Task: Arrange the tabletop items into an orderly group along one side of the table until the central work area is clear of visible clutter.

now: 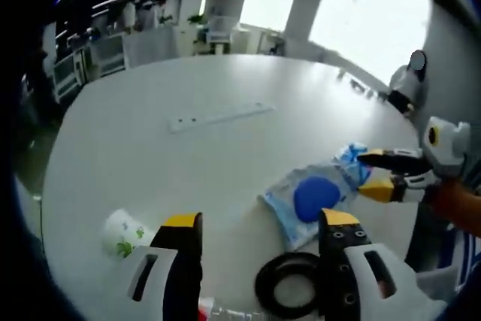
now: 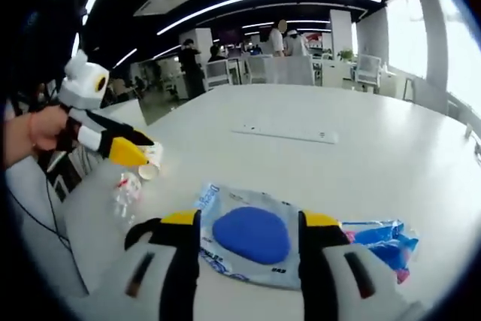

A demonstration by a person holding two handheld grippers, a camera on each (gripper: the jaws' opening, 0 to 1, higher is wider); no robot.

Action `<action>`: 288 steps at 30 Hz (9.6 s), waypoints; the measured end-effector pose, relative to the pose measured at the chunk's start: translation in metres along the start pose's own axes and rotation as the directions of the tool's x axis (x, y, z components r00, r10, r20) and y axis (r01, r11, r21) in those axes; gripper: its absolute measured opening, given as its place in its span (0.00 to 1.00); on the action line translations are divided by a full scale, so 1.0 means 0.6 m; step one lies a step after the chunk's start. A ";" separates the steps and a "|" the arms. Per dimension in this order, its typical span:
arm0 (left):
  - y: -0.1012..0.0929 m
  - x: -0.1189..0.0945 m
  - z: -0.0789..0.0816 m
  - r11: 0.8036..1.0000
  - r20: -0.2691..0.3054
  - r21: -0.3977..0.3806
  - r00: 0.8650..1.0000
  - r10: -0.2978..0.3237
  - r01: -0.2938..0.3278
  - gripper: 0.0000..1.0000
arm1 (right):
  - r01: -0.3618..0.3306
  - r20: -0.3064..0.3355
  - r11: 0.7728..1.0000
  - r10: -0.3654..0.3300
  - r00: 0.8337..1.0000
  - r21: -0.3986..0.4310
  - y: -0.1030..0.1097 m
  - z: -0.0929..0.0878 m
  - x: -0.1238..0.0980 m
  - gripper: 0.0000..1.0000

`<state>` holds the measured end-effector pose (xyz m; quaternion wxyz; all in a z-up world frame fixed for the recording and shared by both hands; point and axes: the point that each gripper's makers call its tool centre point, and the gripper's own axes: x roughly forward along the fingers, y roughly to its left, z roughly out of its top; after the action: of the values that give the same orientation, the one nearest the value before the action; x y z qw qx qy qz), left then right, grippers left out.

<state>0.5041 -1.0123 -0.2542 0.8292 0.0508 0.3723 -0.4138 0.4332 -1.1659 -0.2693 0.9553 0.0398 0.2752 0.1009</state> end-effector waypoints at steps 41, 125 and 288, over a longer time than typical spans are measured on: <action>0.068 -0.197 -0.061 0.983 0.096 -0.118 0.984 0.149 -0.138 0.59 | -0.387 -0.003 0.873 0.404 0.915 -0.296 0.211 0.141 0.026 0.52; 0.166 -0.200 -0.226 0.898 0.080 -0.420 0.980 0.183 -0.134 0.48 | -0.879 -0.676 0.066 0.613 0.409 -0.472 0.474 0.114 0.352 0.33; 0.046 -0.194 -0.197 0.960 0.082 -0.278 0.995 0.048 -0.023 0.35 | -0.077 0.002 0.268 0.284 0.959 -0.960 0.252 0.073 0.056 0.00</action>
<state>0.4117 -0.8723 -0.2683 0.8511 -0.0773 0.3886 -0.3444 0.4587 -1.0117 -0.2295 0.7922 -0.4958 0.0702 0.3488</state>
